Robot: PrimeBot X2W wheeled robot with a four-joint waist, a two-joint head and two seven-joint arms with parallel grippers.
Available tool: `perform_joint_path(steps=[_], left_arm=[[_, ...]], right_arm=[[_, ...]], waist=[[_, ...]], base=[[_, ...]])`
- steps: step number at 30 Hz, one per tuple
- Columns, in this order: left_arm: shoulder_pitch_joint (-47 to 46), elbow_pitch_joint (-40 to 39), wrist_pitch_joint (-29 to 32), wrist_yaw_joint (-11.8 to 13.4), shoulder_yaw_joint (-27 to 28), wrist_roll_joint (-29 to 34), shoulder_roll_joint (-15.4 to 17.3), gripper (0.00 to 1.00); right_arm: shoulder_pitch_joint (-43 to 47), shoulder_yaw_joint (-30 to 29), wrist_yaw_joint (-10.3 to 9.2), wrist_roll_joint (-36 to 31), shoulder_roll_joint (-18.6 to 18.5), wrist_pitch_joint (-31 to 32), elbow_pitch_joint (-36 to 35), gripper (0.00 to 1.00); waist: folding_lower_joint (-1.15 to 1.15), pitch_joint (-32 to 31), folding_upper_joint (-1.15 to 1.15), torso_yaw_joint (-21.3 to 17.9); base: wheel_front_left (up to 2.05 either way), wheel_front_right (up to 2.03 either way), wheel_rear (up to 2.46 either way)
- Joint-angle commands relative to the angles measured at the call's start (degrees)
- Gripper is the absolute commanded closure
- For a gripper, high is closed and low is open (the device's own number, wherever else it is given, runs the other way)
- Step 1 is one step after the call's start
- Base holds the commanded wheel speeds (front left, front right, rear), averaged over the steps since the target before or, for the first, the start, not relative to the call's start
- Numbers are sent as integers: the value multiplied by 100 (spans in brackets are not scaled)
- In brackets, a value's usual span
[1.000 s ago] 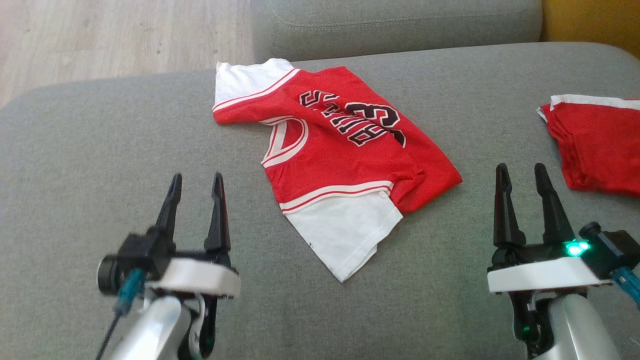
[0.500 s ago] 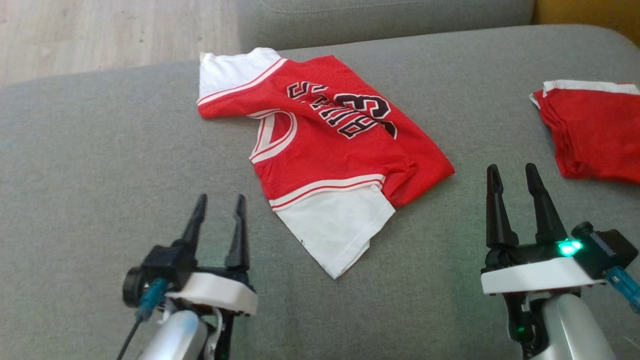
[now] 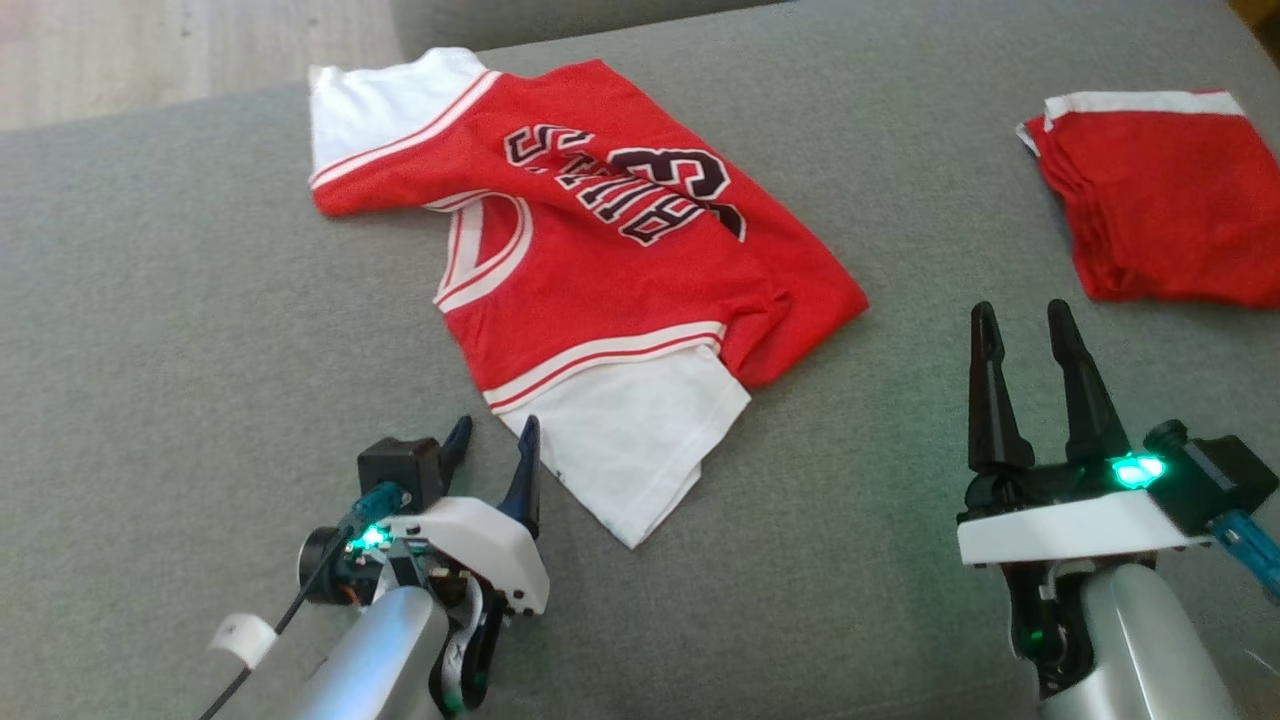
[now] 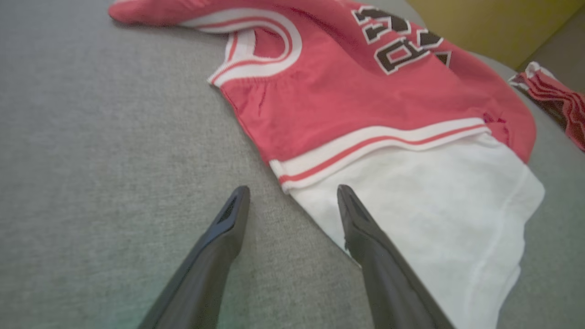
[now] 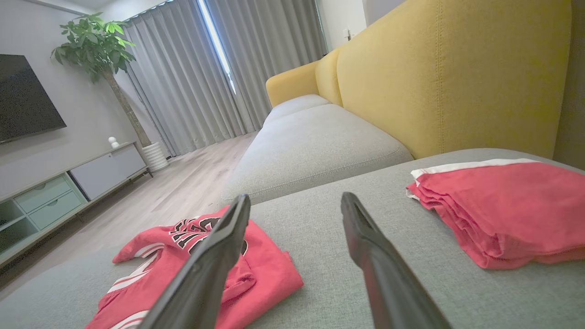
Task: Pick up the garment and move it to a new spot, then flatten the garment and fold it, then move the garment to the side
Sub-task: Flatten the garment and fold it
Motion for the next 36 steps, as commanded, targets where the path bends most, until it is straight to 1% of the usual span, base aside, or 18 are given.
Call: perform_joint_path(steps=[1,5,9,11,12,13,14,16,20,25,26,31,36], left_arm=[[-249,-75,63,-4,133,-3,23,0],[-306,108,249,76,96,6,44,0],[-366,181,338,25,53,-21,50,0],[-382,197,412,-44,14,-55,43,0],[-391,191,449,-99,-12,-78,35,27],[-403,170,449,-147,-21,-103,26,87],[-418,138,409,-180,-14,-120,21,100],[-454,64,223,-178,72,-149,20,100],[-505,-37,-299,-63,375,-193,94,100],[-475,-113,-860,134,879,-313,339,100],[-475,-113,-860,134,879,-313,339,100],[-325,-156,-1184,321,1414,-478,687,100],[-122,-194,-1335,450,1903,-621,1056,100]], right_arm=[[-200,149,-4,35,-22,-37,-205,0],[-210,174,-4,96,-22,-37,-209,0],[-202,190,-4,148,-22,-37,-216,0],[-211,194,-4,169,-22,-37,-216,0],[-218,191,-4,178,-22,-37,-217,0],[-225,185,-4,188,-22,-37,-218,0],[-230,177,-4,195,-22,-37,-218,0],[-233,156,-4,206,-22,-37,-216,0],[-217,109,-4,206,-22,-37,-191,0],[-198,73,-4,178,-22,-37,-168,0],[-198,73,-4,178,-22,-37,-168,0],[-152,74,-4,141,-22,-37,-130,0],[-130,97,-4,81,-22,-37,-94,0]], waist=[[-1,53,0,-79],[-1,91,0,-194],[-1,109,0,-272],[-1,123,0,-303],[-1,132,0,-312],[-1,140,0,-317],[-1,144,0,-320],[-1,145,0,-311],[-1,103,0,-238],[-1,14,0,-80],[-1,14,0,-80],[-1,-70,0,119],[-1,-103,0,329]], base=[[0,0,0],[0,0,0],[0,0,0],[0,0,0],[0,0,0],[0,0,0],[0,0,0],[0,0,0],[0,0,0],[0,0,0],[0,0,0],[0,0,0],[0,0,0]])
